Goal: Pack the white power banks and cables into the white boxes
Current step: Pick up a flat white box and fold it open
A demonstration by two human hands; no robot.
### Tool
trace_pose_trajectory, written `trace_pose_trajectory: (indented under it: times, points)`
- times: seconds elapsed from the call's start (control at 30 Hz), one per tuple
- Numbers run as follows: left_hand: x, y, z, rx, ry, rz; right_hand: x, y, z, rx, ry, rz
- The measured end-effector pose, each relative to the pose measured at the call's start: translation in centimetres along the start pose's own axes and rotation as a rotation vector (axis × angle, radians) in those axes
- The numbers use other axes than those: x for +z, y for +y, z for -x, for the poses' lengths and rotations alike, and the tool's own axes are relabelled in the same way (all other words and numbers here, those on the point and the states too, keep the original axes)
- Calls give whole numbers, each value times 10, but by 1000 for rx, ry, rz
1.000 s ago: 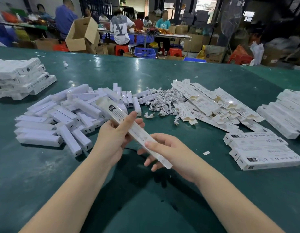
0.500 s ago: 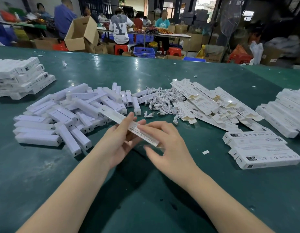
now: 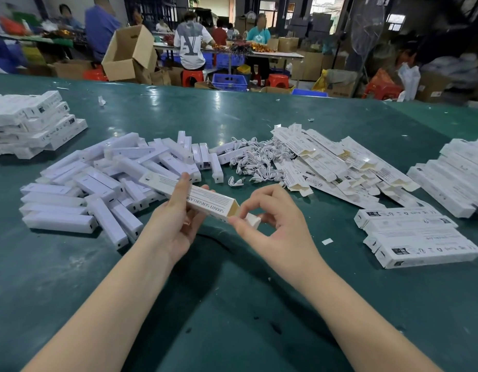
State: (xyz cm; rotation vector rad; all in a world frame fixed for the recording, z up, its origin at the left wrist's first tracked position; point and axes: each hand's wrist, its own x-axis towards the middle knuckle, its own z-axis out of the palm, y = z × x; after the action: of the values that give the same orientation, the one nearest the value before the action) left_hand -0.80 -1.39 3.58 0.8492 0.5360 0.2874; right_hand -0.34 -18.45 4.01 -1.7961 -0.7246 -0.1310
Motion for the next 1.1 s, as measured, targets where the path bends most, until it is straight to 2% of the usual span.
trace_pose_trajectory:
  times: [0.37, 0.63, 0.73, 0.87, 0.97, 1.03, 1.1]
  points:
    - [2, 0, 3, -6, -22, -7, -2, -5, -1, 84, -91, -99]
    - [2, -1, 4, -21, -52, 12, -2, 0, -1, 48, -25, -28]
    - [3, 0, 3, -8, -48, -4, -1, 1, -2, 26, -64, -13]
    - [1, 2, 1, 35, -29, 0, -6, 3, -2, 150, -207, 36]
    - [0, 3, 0, 37, -31, 21, -6, -1, -2, 218, -319, -210]
    - [0, 3, 1, 27, -49, 44, -4, -4, -2, 242, -327, -413]
    - [1, 1, 2, 19, -78, 56, -2, -7, -1, 219, -299, -483]
